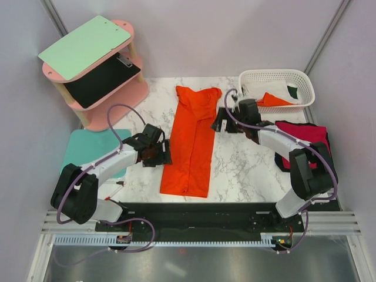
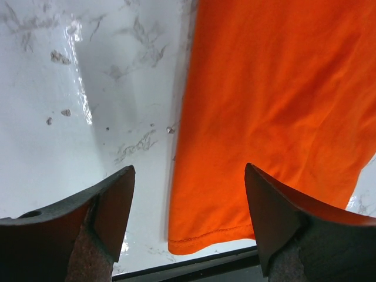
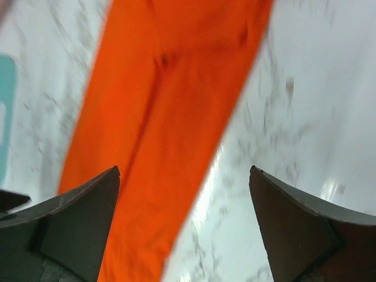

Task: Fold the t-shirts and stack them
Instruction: Rotate the tshirt 90 degrees, then grab the bottom of the folded rectangular tshirt with both arms

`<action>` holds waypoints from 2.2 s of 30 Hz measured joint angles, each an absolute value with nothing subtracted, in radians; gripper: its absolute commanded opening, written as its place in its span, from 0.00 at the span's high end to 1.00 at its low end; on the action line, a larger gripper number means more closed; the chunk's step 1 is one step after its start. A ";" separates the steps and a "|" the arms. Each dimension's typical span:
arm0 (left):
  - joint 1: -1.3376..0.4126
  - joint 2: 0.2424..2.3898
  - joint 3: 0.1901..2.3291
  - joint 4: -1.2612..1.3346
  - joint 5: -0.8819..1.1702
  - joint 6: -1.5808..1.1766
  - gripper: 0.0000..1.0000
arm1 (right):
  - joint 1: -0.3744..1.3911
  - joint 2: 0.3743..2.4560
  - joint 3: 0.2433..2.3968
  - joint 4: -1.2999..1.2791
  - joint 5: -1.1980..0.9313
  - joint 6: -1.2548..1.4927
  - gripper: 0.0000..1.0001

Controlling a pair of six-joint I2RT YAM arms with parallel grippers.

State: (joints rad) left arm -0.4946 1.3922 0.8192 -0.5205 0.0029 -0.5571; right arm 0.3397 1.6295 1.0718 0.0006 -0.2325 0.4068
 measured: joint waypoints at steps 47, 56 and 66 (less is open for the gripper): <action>-0.786 1.360 0.633 -0.445 0.148 -0.822 0.45 | 0.496 1.489 0.435 -0.020 -0.910 0.716 0.20; -0.787 1.357 0.629 -0.473 0.112 -0.855 0.74 | 0.560 1.567 0.434 0.074 -0.896 0.799 0.63; -0.781 1.374 0.632 -0.493 0.102 -0.867 0.98 | 0.570 1.525 0.399 0.121 -0.718 0.819 1.00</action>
State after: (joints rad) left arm -0.7811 1.3735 0.6319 -0.4934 0.1024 -0.8665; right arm 0.5697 1.5246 0.3992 0.1215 -0.7177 0.8188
